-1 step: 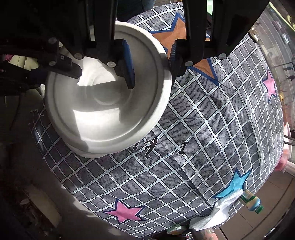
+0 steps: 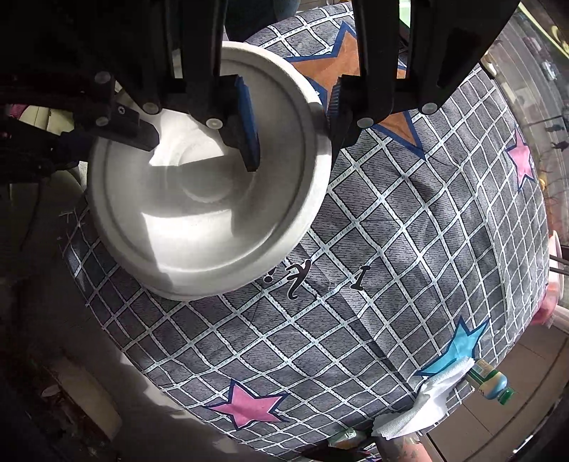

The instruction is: Organize plates and bowls

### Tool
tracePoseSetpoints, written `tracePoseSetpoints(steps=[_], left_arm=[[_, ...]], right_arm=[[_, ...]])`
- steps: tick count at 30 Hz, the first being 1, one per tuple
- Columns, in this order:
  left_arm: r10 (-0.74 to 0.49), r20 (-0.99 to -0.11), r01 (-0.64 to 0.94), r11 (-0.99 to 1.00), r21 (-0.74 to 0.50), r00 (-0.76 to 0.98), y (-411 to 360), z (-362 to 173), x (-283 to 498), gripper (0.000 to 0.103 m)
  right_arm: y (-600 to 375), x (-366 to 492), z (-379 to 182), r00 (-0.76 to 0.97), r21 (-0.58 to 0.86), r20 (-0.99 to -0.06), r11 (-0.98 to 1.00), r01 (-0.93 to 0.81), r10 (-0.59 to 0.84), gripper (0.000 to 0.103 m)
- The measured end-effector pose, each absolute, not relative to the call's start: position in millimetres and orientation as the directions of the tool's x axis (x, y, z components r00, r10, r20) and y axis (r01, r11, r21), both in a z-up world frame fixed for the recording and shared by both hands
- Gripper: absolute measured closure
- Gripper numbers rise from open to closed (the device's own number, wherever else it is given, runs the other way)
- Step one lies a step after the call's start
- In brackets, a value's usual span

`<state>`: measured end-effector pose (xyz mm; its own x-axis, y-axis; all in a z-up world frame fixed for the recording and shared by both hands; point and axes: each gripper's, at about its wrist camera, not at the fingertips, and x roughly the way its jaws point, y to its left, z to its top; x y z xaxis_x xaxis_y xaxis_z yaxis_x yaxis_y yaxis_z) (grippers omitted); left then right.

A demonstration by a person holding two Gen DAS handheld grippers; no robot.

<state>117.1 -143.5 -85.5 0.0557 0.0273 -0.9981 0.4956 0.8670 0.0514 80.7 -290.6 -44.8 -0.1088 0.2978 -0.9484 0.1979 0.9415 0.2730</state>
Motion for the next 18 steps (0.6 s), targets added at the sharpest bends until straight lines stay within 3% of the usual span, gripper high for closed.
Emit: tracePoseSetpoints(steps=[14,18], left_arm=[[0.031,-0.999,0.532,0.846,0.033,0.013,-189.8,-120.3,129.3,0.066],[0.039,-0.999,0.515,0.857,0.033,-0.001,-190.7,-124.8,131.9,0.061]], right_arm=[[-367.8,85.1,-51.1,-0.094,0.211,-0.965,0.934,0.288,0.246,0.084],[-368.4,87.6,-56.8,-0.104,0.208,-0.964,0.938,0.278,0.245,0.084]])
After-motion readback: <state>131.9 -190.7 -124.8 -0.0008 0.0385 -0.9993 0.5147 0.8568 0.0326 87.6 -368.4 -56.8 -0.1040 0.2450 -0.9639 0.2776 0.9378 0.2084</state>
